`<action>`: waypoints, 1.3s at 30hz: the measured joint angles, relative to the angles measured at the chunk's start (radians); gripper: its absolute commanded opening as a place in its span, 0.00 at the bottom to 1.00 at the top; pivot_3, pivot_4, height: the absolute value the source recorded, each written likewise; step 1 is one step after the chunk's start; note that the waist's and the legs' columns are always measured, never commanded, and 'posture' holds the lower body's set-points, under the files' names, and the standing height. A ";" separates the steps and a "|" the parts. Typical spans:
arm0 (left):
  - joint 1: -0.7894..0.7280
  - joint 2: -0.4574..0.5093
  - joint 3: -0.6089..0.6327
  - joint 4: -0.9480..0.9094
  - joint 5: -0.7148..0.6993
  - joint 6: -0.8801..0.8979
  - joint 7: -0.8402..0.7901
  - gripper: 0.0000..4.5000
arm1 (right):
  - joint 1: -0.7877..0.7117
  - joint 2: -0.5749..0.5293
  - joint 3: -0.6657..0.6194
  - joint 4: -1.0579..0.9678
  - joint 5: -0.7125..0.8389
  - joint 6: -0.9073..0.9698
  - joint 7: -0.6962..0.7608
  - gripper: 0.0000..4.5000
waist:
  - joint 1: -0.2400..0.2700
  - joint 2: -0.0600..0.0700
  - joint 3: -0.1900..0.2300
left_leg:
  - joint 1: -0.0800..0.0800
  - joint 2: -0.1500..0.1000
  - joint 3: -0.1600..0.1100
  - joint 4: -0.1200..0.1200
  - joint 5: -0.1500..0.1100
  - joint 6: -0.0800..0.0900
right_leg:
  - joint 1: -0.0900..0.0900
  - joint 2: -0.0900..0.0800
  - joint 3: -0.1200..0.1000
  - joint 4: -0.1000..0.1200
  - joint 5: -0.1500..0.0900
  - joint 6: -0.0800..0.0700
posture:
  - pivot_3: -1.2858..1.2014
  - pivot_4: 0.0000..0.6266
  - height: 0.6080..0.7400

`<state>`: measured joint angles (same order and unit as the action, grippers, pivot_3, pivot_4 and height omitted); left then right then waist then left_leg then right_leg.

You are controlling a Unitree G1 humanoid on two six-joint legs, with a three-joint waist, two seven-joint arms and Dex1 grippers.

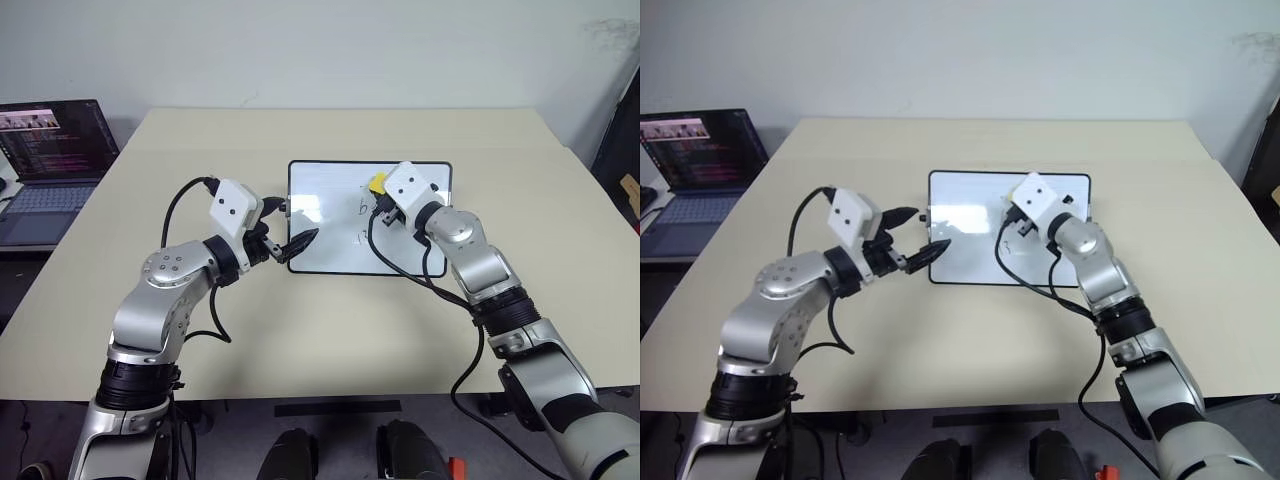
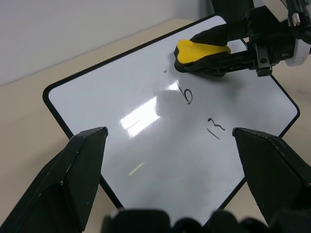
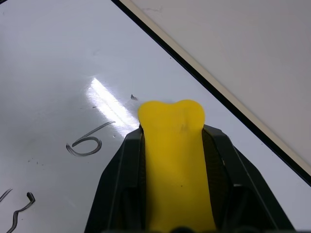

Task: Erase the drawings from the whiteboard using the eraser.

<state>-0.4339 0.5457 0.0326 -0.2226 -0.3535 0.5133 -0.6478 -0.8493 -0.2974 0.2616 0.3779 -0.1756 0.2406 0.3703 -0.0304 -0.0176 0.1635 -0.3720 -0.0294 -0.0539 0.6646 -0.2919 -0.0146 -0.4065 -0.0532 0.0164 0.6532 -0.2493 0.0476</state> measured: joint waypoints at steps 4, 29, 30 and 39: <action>0.000 -0.002 -0.005 0.000 0.003 -0.003 -0.001 1.00 | -0.050 0.047 0.017 0.068 -0.019 -0.018 0.003 0.27 | -0.012 0.000 0.000 | 0.004 0.000 0.002 0.000 0.000 0.000 | 0.000 0.000 0.003 0.004 0.000 0.000 | 0.52 0.24 1.00; 0.034 -0.004 -0.002 0.046 0.028 -0.067 0.006 1.00 | 0.064 0.046 -0.185 -0.151 0.159 0.156 0.076 0.27 | 0.000 0.000 0.000 | -0.001 0.001 0.001 -0.002 0.000 0.000 | -0.003 -0.001 0.001 0.003 -0.001 -0.001 | 0.52 0.24 1.00; 0.033 -0.005 0.001 0.049 0.029 -0.070 0.010 1.00 | 0.090 0.047 -0.215 -0.220 0.199 0.213 0.083 0.27 | 0.001 0.000 0.000 | -0.004 0.001 0.000 -0.001 0.000 0.000 | -0.006 -0.001 0.001 0.003 -0.001 -0.001 | 0.52 0.24 1.00; 0.054 -0.023 0.015 0.060 0.041 -0.088 0.045 1.00 | 0.398 -0.026 -0.359 -0.749 0.448 0.600 0.107 0.27 | 0.002 0.000 0.000 | -0.012 0.001 0.001 -0.001 0.000 0.000 | -0.014 -0.002 0.001 0.003 -0.001 -0.001 | 0.52 0.24 1.00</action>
<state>-0.3800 0.5226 0.0479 -0.1631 -0.3122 0.4257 -0.6024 -0.4516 -0.3237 -0.0974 -0.3715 0.2719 0.8408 0.4769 -0.0284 -0.0175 0.1639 -0.3842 -0.0279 -0.0533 0.6637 -0.2918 -0.0149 -0.4204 -0.0550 0.0174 0.6559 -0.2501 0.0465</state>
